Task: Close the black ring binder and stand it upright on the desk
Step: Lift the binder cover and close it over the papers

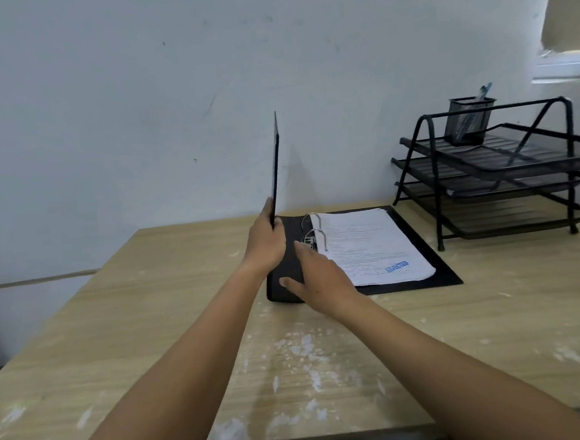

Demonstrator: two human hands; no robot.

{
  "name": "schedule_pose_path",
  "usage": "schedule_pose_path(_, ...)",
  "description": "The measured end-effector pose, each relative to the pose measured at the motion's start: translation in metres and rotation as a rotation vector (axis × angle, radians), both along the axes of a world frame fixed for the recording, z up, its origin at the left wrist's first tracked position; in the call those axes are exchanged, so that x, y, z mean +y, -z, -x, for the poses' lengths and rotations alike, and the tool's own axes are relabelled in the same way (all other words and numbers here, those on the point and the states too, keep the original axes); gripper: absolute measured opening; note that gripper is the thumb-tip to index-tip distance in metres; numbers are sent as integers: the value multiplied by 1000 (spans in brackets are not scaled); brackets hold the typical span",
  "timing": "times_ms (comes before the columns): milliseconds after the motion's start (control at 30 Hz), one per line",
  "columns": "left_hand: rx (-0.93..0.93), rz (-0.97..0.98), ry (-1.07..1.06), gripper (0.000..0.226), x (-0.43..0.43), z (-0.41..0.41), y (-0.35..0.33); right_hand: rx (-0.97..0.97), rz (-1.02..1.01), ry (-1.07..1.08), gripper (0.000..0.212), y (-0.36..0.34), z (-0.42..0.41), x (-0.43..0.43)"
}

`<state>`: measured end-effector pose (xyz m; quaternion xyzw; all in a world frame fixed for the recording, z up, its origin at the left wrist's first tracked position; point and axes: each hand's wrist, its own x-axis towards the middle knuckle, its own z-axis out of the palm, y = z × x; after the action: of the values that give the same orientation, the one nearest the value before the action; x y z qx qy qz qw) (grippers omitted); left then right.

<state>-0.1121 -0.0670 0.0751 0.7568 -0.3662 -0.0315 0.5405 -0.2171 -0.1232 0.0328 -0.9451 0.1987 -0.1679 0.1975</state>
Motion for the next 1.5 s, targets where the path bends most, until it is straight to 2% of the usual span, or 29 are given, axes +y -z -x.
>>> schedule_pose_path(100, -23, -12, -11, 50, 0, 6, 11, -27, 150, 39, 74, -10, 20, -13)
schedule_pose_path(400, -84, -86, 42, 55, -23, 20, 7, -64, 569, 86, 76, -32, 77, -39)
schedule_pose_path(667, -195, -195, 70, 56, -40, 35, 8, -105, 802, 131, 75, -54, 113, -40)
schedule_pose_path(767, -209, -207, 98, 56, -44, 39, 9, -60, 890, 102, 73, -62, 111, -50)
schedule_pose_path(967, -291, -248, 112, 60, -55, 48, 13, 82, 976, 146, 74, -73, 87, -83)
schedule_pose_path(1100, -336, -274, 146, 62, -61, 52, 16, 222, 958, 186, 72, -73, 75, -105)
schedule_pose_path(1333, -388, -318, 184, 61, -66, 54, 26, 308, 869, 187, 44, -62, 63, -127)
schedule_pose_path(1500, -396, -314, 162, 64, -55, 39, 38, 333, 869, 191, 58, -55, 68, -139)
